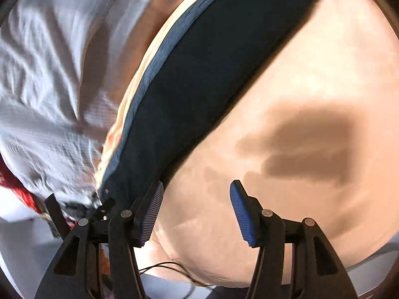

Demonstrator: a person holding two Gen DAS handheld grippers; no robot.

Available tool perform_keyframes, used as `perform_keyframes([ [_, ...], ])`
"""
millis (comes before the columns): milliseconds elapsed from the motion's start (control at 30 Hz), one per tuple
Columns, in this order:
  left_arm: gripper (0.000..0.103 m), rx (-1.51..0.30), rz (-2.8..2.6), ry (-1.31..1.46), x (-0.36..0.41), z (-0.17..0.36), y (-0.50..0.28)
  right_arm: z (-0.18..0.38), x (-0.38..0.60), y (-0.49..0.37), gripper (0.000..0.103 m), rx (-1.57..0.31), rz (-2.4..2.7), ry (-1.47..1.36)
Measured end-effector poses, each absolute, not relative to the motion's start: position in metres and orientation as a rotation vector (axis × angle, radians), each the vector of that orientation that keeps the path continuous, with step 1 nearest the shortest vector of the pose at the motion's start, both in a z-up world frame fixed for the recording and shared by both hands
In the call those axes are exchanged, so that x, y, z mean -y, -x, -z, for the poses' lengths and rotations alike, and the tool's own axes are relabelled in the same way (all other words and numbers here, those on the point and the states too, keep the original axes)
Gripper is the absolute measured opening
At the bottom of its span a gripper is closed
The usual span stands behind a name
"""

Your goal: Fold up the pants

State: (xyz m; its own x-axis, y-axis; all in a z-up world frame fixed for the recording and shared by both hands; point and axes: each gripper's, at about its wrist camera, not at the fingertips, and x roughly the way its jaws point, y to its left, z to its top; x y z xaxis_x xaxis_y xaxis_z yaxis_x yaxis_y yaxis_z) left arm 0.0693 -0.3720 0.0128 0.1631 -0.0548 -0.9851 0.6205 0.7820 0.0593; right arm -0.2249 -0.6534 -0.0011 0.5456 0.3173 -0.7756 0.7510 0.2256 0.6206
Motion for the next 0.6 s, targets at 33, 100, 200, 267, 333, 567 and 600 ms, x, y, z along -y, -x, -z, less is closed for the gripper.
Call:
perform_keyframes([
  [33,0.103,-1.327,0.527,-0.512,0.386,-0.013,-0.065,0.0,0.662,0.227,0.044,-1.002,0.383,-1.359],
  [100,0.103,-1.308,0.556,-0.487,0.423,-0.014,-0.057,0.0,0.679,0.223,0.03,-0.983,0.379,-1.357],
  [200,0.103,-1.296,0.543,-0.465,0.468,-0.006,-0.049,0.006,0.705,0.202,0.027,-0.952,0.368,-1.328],
  [267,0.103,-1.296,0.529,-0.452,0.485,0.005,-0.05,0.01,0.72,0.172,0.027,-0.922,0.326,-1.301],
  [333,0.103,-1.289,0.503,-0.465,0.498,0.018,-0.045,0.014,0.729,0.138,0.027,-0.92,0.278,-1.257],
  [567,0.103,-1.346,0.422,-0.43,0.499,0.044,-0.034,0.047,0.737,0.046,0.024,-1.063,0.162,-1.038],
  [600,0.103,-1.343,0.42,-0.427,0.499,0.045,-0.033,0.047,0.742,0.046,0.021,-1.061,0.166,-1.017],
])
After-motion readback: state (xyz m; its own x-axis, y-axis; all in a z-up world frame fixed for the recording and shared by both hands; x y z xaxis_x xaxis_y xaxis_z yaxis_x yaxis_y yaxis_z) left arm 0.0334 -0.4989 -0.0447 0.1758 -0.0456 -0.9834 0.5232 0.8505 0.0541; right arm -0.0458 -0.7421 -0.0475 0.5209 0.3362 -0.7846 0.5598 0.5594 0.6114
